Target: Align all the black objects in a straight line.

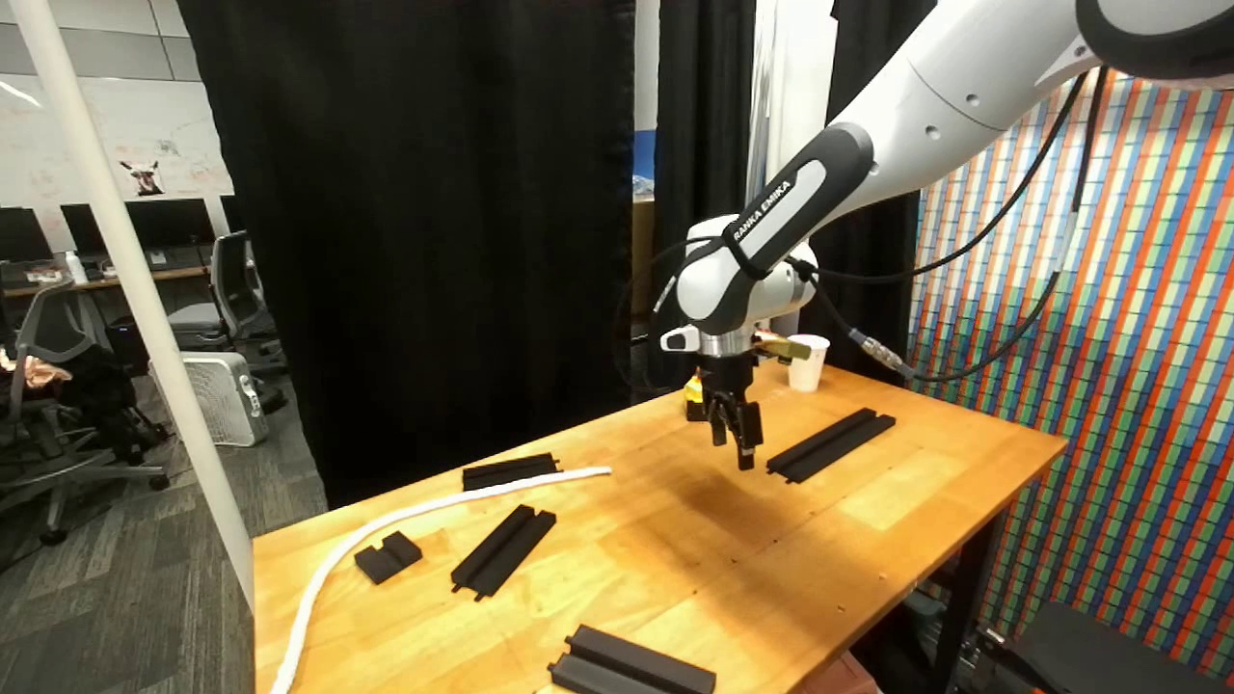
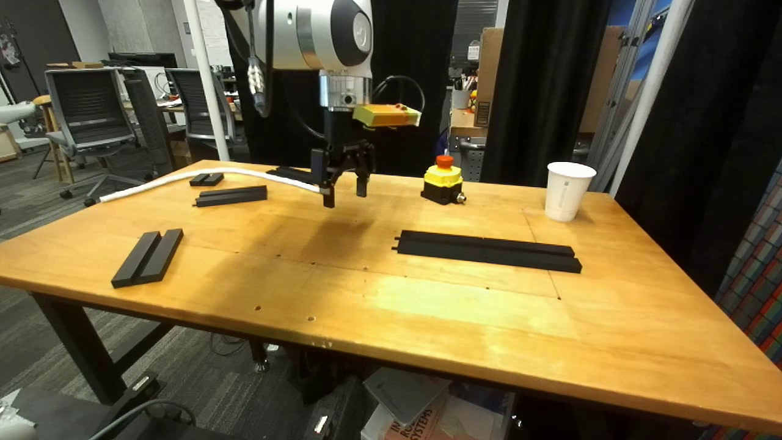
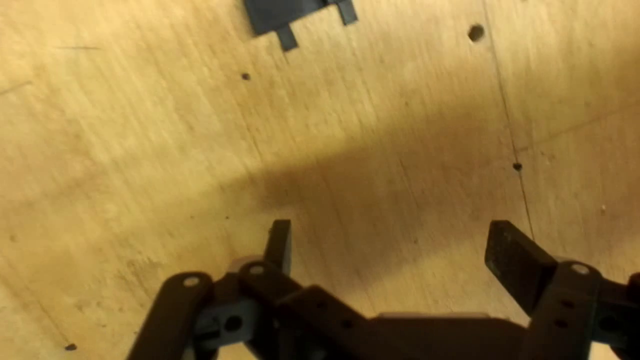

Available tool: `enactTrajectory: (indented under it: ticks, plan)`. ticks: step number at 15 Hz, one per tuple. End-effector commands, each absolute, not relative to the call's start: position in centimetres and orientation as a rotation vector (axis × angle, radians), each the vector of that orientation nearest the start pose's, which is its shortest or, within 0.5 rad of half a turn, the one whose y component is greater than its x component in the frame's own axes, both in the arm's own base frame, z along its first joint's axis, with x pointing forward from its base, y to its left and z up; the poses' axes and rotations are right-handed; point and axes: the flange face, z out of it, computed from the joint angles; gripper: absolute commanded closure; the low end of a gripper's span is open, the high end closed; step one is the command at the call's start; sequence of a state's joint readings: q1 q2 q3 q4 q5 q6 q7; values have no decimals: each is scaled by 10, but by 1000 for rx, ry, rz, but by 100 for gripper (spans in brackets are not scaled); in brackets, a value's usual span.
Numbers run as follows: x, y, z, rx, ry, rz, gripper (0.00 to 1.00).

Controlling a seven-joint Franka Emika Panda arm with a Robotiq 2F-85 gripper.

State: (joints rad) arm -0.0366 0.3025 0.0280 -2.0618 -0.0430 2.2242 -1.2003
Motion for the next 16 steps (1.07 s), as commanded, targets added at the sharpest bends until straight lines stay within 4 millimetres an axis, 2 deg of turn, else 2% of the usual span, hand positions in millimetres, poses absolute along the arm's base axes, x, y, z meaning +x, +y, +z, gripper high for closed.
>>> enactTrajectory:
  ticks: [1,5,10,16]
  plan:
    - [572,29,281,-2633,-1488,244,0]
    - [567,70,273,-2738,-1180,236,0]
    - [559,112,260,-2805,-790,196,0]
    - [542,142,244,-2853,-367,93,0]
